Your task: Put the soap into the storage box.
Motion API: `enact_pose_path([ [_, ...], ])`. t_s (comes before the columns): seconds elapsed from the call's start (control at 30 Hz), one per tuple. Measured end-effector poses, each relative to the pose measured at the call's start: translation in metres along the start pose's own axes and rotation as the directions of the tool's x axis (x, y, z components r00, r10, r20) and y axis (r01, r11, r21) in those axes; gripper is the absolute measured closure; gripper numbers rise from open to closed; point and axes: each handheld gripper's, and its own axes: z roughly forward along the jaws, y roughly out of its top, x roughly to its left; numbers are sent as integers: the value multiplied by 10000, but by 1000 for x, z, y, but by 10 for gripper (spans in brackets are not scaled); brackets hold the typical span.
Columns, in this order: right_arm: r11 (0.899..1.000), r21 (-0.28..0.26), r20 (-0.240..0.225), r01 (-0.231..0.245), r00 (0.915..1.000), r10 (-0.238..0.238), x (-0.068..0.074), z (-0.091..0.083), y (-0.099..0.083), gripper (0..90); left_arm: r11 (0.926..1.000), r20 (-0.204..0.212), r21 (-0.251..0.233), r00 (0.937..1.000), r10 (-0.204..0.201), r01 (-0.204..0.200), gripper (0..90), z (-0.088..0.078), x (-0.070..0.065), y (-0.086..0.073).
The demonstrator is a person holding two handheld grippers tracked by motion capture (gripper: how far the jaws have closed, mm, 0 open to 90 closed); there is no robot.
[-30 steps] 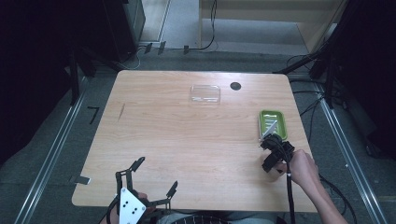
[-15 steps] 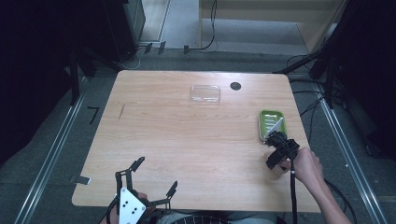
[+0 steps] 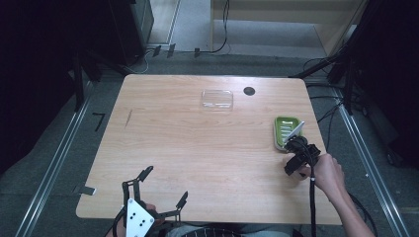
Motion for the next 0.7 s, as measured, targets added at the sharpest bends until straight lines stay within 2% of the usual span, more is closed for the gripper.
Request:
enact_pose_path([
  [0.7, 9994, -343, 70, -60, 10000, 63, -7, -7, 7, 333, 10000, 6, 28, 10000, 38, -38, 0, 0, 0, 0],
])
